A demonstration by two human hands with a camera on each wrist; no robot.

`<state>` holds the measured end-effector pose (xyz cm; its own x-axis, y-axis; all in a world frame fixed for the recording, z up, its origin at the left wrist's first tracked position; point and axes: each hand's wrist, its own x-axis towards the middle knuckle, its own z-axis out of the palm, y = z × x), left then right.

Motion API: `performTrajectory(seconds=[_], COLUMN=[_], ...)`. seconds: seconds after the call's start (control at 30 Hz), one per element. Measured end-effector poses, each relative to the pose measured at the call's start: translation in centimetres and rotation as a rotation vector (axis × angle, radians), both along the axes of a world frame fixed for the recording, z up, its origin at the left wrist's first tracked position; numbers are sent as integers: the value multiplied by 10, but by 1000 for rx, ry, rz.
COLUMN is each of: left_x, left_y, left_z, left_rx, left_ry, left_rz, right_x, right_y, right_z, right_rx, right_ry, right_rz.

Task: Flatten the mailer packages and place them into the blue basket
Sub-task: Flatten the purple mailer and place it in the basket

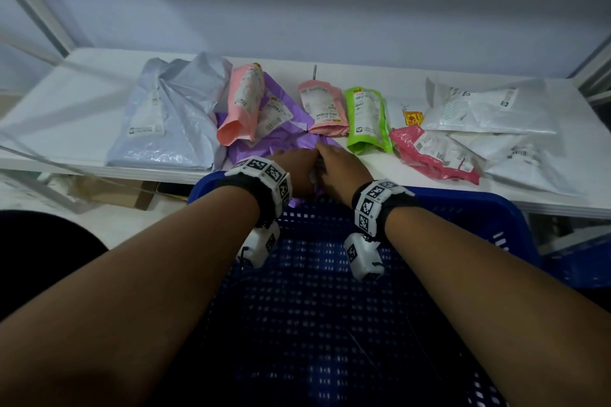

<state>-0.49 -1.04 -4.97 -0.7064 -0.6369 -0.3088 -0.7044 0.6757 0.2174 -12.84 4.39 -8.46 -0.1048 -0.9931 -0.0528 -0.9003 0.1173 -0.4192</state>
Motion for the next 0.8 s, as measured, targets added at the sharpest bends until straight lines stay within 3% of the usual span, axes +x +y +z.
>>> performTrajectory(seconds=[0.33, 0.63, 0.8], left_x=[-21, -4, 12], left_y=[13, -4, -22], left_z=[5, -32, -46], left_rx=[15, -28, -28], left_ry=[37, -31, -117], left_rz=[-118, -20, -56], right_x=[-21, -19, -23], right_y=[24, 21, 13], right_z=[-2, -9, -10], right_rx=[-63, -50, -46], right_ry=[197, 453, 504], right_rz=[-96, -4, 96])
